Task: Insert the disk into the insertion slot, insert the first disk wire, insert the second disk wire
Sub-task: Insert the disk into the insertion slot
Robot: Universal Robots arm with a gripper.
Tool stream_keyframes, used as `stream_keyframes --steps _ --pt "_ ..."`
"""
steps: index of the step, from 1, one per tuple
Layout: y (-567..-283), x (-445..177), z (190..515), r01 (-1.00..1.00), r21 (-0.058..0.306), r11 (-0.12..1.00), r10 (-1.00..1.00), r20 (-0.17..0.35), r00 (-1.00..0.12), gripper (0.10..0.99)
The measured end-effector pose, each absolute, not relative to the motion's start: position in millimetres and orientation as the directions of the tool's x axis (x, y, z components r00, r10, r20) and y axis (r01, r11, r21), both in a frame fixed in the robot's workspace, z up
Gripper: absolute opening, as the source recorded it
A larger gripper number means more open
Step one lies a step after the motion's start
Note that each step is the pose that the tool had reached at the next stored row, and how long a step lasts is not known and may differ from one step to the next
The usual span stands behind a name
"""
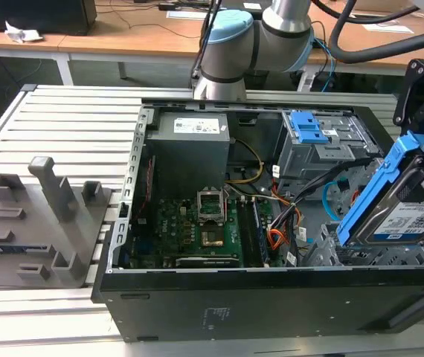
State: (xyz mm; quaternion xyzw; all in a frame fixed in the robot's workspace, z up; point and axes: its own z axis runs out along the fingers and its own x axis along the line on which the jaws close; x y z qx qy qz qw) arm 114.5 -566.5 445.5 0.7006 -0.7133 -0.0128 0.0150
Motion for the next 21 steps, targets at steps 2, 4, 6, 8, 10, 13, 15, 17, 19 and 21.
stream_keyframes --steps 2,4,6,8,10,13,15,17,19,21 --pt "-554.5 114.4 442.0 -0.999 0.039 0.018 -1.0 0.003 -0.018 0.365" --pt "-551.9 114.5 440.0 -0.999 0.039 0.018 -1.0 0.003 -0.018 0.365" --pt "-551.2 115.2 437.8 -0.999 0.039 0.018 -1.0 0.003 -0.018 0.365" --pt "-550.5 117.5 434.8 -0.999 0.039 0.018 -1.0 0.004 -0.018 0.365" --pt "-550.6 117.6 430.6 -0.999 0.039 0.018 -1.0 0.003 -0.018 0.365" --pt "-550.5 117.6 422.6 -0.999 0.039 0.018 -1.0 0.003 -0.018 0.365" --pt "-550.5 117.6 420.5 -0.999 0.039 0.018 -1.0 0.003 -0.018 0.365" --pt "-550.5 117.6 418.5 -0.999 0.039 0.018 -1.0 0.003 -0.018 0.365" --pt "-550.5 117.6 416.8 -0.999 0.039 0.018 -1.0 0.003 -0.018 0.365" --pt "-550.6 117.6 414.1 -0.999 0.039 0.018 -1.0 0.003 -0.018 0.365"
